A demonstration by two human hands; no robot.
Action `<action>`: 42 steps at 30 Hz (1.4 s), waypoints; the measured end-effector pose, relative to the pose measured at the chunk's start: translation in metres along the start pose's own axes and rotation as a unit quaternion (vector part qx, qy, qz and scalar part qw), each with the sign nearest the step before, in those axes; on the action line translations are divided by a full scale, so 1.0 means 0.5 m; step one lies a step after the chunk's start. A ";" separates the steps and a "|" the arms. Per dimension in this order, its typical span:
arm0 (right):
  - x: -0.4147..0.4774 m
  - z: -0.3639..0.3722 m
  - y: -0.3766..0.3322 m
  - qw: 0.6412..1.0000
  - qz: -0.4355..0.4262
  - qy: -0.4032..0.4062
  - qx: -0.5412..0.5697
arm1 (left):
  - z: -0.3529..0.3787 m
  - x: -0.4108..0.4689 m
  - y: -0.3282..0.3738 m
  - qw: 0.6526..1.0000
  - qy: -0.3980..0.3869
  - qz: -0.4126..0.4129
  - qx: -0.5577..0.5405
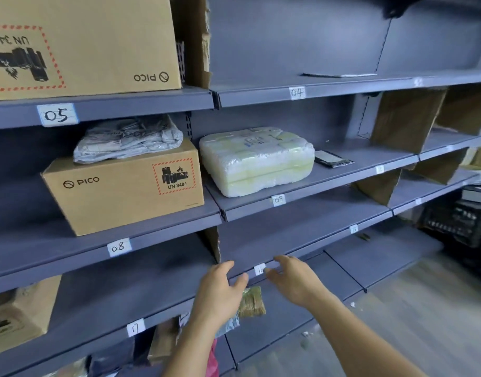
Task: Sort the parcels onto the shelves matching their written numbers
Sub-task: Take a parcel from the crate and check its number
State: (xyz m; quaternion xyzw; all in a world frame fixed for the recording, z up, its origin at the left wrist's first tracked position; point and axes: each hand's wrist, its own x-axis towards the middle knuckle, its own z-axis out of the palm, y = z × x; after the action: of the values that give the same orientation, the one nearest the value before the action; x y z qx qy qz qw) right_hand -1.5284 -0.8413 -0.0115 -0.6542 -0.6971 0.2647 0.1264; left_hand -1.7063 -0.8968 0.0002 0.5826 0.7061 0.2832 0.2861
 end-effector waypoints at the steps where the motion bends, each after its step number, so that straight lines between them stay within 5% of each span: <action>1: -0.015 -0.011 0.030 1.000 0.009 -0.003 0.000 | 0.022 -0.015 0.020 1.000 -0.013 -0.002 0.006; 10: -0.151 -0.112 0.301 0.996 0.087 0.004 -0.019 | 0.241 -0.089 0.176 0.993 -0.105 0.026 0.045; 23: -0.287 -0.261 0.639 0.964 0.242 0.101 0.031 | 0.554 -0.102 0.434 0.946 -0.257 0.167 0.102; 42: -0.120 -0.600 1.063 0.887 0.393 0.230 0.073 | 1.001 0.163 0.888 0.880 -0.344 0.314 0.099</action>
State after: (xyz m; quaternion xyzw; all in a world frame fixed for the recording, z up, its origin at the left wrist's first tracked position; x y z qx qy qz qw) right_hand -0.9155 -0.8370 -0.0370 -0.9062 -0.3128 0.1847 0.2162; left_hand -1.0586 -0.7119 -0.0185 0.8596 0.3678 0.0692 0.3478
